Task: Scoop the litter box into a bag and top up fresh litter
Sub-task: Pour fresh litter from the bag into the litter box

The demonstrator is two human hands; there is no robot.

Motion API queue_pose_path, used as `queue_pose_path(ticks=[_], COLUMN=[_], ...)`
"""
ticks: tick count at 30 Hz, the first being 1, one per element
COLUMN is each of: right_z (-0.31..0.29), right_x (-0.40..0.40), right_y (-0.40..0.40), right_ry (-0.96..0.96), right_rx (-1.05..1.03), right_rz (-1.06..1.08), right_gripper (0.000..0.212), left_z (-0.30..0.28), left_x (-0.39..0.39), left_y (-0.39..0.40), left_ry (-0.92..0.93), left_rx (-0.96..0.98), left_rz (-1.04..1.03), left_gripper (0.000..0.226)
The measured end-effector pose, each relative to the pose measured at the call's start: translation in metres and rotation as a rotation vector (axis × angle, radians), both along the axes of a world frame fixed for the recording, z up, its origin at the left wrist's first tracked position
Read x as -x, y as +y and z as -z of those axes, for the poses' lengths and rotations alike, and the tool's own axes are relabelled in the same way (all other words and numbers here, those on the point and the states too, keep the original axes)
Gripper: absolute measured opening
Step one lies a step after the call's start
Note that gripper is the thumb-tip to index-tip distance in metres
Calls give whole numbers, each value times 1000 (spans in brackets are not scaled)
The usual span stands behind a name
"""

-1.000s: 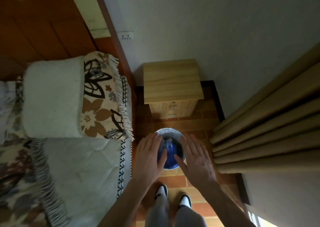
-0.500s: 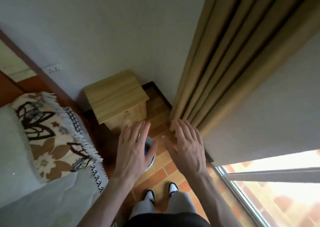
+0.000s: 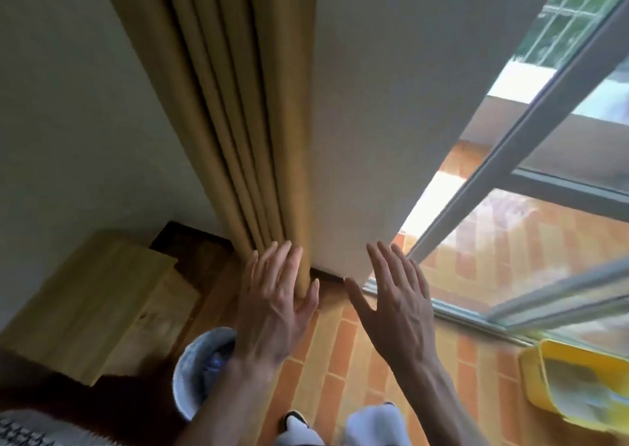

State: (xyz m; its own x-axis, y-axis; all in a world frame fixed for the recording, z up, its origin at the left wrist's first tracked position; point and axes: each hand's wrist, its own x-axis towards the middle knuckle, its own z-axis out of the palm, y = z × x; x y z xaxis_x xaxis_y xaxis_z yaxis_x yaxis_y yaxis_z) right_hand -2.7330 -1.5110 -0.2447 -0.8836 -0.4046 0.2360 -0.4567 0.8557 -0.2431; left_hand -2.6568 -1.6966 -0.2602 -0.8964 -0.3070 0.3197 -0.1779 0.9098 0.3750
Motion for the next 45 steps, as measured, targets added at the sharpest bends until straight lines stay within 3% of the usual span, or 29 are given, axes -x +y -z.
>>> queue_pose_path(ticks=[15,27,45], right_z=[-21,-8,-1], right_x=[-34,-93,-151], right_y=[267,473,657], right_ry=[27,4,-10], right_rx=[70,70,147], right_rz=[591,984,1500], right_gripper=[66,71,72], left_z=[-21,-18,-17], left_x=[94,100,118], left_y=[244,478,759], left_ry=[-4,71,79], left_rx=[67,55,94], left_rz=[532,959,1488], left_gripper=[58,61,66])
